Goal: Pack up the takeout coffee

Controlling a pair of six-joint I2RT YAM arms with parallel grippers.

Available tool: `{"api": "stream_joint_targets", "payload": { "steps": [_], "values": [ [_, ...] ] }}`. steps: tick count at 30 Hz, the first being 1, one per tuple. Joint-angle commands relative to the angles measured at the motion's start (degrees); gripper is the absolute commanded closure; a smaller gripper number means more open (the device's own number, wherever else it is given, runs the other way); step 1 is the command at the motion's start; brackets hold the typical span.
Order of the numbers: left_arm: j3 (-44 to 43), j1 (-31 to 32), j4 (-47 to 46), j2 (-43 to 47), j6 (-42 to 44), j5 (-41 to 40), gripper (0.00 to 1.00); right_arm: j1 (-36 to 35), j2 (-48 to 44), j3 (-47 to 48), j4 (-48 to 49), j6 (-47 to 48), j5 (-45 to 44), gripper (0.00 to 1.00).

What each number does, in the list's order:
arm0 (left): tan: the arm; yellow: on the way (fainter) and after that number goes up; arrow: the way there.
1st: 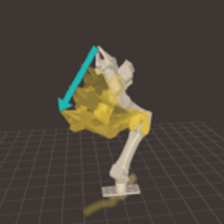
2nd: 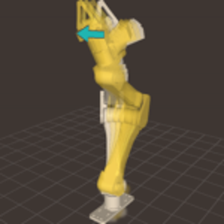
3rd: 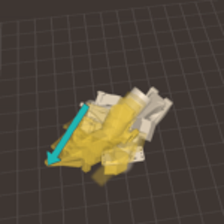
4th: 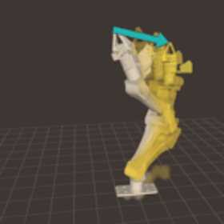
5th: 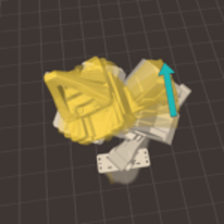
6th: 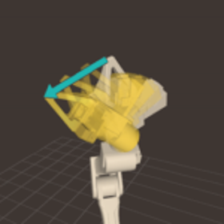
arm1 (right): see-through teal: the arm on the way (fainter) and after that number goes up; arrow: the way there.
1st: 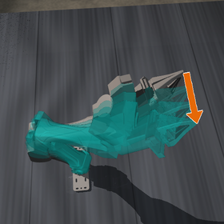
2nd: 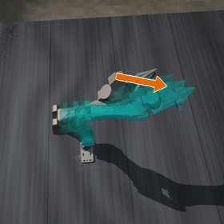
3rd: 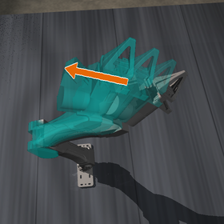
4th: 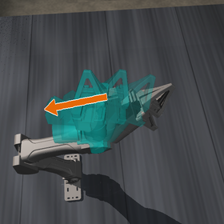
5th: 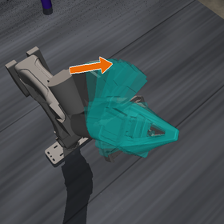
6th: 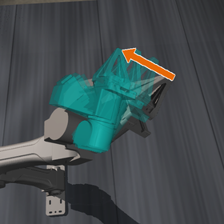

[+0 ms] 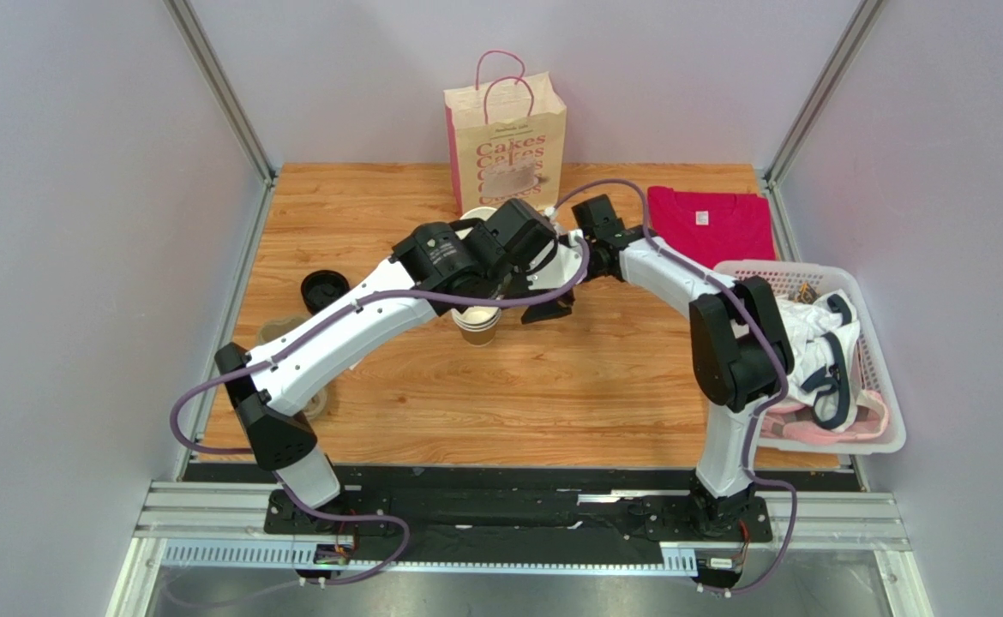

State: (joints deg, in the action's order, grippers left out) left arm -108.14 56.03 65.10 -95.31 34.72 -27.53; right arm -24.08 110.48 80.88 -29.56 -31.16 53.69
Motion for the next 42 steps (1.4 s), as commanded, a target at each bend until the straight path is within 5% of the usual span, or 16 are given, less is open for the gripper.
{"api": "stream_joint_targets", "payload": {
  "steps": [1,15,36,42],
  "values": [
    [-2.0,4.1,0.6,0.5,3.4,1.2,1.0,3.2,-4.2,2.5,-5.6,4.8,1.8,0.25],
    [16.4,16.1,-15.5,-6.9,4.3,-1.1,1.0,22.4,-10.8,6.4,-24.9,18.6,-3.9,0.27],
    [24.4,16.8,-21.3,-13.3,-1.3,-5.1,1.0,23.3,-15.5,4.5,-25.7,20.3,-6.9,0.26],
    [21.3,16.8,-15.4,-11.2,-3.5,-2.4,0.6,23.3,-15.4,4.8,-25.9,20.5,-6.5,0.26]
  ]
}}
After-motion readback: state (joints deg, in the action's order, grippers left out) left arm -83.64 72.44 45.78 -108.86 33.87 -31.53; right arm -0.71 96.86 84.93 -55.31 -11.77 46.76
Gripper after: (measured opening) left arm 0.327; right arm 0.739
